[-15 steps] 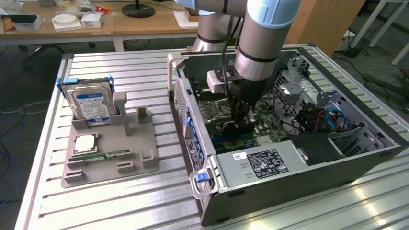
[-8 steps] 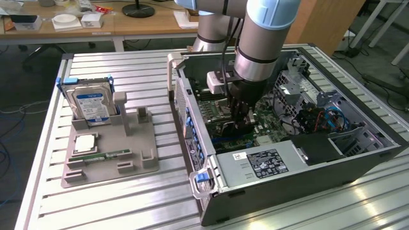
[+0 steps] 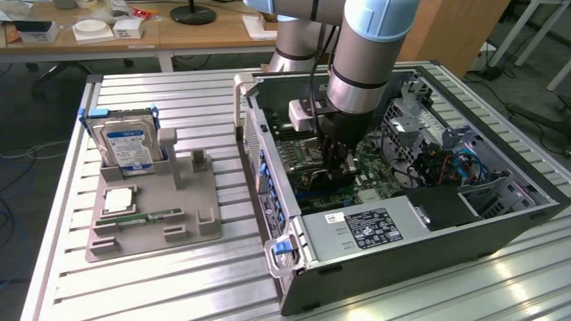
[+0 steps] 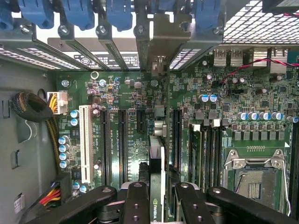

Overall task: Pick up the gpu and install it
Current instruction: 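Insert the gpu into the slot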

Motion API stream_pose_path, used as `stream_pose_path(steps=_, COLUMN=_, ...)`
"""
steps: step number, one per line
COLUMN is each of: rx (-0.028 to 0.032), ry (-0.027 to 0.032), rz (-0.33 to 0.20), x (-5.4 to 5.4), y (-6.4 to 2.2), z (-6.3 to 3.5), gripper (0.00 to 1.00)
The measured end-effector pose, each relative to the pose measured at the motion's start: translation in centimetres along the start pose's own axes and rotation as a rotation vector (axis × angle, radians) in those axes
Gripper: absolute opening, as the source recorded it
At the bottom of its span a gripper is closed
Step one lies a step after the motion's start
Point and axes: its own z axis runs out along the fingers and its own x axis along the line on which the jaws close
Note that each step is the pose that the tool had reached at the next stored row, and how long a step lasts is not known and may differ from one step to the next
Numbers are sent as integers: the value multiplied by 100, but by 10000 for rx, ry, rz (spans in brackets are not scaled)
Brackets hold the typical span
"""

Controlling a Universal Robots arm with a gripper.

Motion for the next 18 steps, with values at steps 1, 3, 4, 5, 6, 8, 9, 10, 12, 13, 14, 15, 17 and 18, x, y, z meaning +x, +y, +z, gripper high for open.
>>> stream_pose_path(steps=1, rx=0, ry=-1, rz=0, x=0, y=0, z=0, gripper=26)
stream_pose_path(steps=3, rx=0, ry=-1, rz=0, x=0, y=0, z=0, gripper=26)
stream_pose_path(steps=4, rx=0, ry=0, rz=0, x=0, y=0, z=0, gripper=26)
stream_pose_path(steps=5, rx=0, ry=-1, rz=0, x=0, y=0, z=0, gripper=26)
stream_pose_path(steps=6, rx=1, ry=-1, rz=0, x=0, y=0, z=4, gripper=26)
stream_pose_path(steps=8, rx=1, ry=0, rz=0, x=0, y=0, z=17, gripper=26)
stream_pose_path(steps=9, rx=0, ry=0, rz=0, x=0, y=1, z=16, gripper=26)
stream_pose_path(steps=10, rx=0, ry=0, rz=0, x=0, y=1, z=16, gripper=26)
stream_pose_path(steps=12, rx=0, ry=1, rz=0, x=0, y=1, z=17, gripper=26)
stream_pose_path(steps=13, rx=0, ry=0, rz=0, x=0, y=0, z=17, gripper=26)
stream_pose_path(steps=14, rx=0, ry=0, rz=0, x=0, y=1, z=17, gripper=26)
stream_pose_path(steps=15, rx=1, ry=0, rz=-1, x=0, y=2, z=17, gripper=26)
stream_pose_path(steps=17, rx=3, ry=-2, rz=1, x=0, y=9, z=18, gripper=26)
stream_pose_path(steps=18, rx=3, ry=-2, rz=-1, x=0, y=11, z=17, gripper=26)
